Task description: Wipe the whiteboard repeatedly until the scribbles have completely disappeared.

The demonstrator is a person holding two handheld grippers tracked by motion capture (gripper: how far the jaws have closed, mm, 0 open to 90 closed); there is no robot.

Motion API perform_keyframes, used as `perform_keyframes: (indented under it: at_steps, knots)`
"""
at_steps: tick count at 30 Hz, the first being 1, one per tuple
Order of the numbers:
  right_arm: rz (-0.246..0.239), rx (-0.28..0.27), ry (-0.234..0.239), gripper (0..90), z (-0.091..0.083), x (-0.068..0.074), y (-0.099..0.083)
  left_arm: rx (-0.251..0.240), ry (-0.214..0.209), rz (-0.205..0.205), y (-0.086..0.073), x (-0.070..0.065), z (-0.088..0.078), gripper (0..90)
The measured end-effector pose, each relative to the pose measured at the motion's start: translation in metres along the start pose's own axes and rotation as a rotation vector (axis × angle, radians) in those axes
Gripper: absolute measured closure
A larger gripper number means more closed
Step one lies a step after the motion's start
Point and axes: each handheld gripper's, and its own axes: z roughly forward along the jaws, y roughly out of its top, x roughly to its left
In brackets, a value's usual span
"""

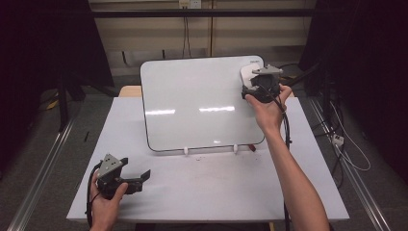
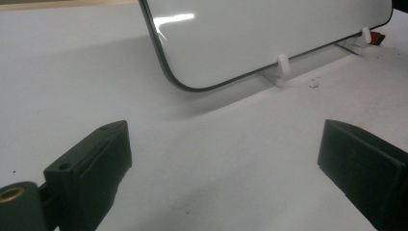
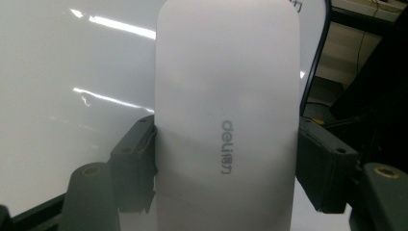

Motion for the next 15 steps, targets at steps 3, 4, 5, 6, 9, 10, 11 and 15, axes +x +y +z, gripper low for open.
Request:
perform_keyframes:
  at_steps: [3, 4, 5, 6, 9, 10, 11, 15]
  knots:
    - [0.004, -0.007, 0.009, 31.4, 0.0012, -0.0017, 0.0017, 0.001, -0.001, 0.001, 0.0, 0.0, 0.0002, 4.7]
    - [-0.001, -0.011, 0.008, 31.4, 0.0013, -0.0015, 0.002, 0.003, -0.003, 0.003, 0.0001, 0.0002, 0.0002, 4.7]
    - [-0.001, -0.014, 0.007, 31.4, 0.0015, -0.0015, 0.0023, 0.001, -0.005, 0.0, -0.0001, 0.0001, 0.0006, 4.7]
    - [0.002, -0.022, 0.005, 31.3, 0.0018, -0.0021, 0.003, -0.001, -0.005, 0.0, -0.0002, -0.0001, 0.0011, 4.7]
    - [0.022, -0.031, 0.012, 31.3, 0.0023, -0.005, 0.0051, -0.001, -0.004, 0.001, -0.0001, -0.0003, 0.0009, 4.7]
    - [0.014, -0.036, 0.01, 31.3, 0.0026, -0.0044, 0.0049, 0.0, -0.005, 0.0, 0.0, -0.0001, 0.0007, 4.7]
    - [0.007, -0.041, 0.009, 31.3, 0.0027, -0.0039, 0.0045, 0.001, -0.004, 0.0, 0.0, 0.0001, 0.0007, 4.7]
    - [-0.065, -0.051, 0.016, 31.4, 0.0016, -0.0024, -0.0002, 0.002, -0.005, 0.0, -0.0001, -0.0005, 0.0017, 4.7]
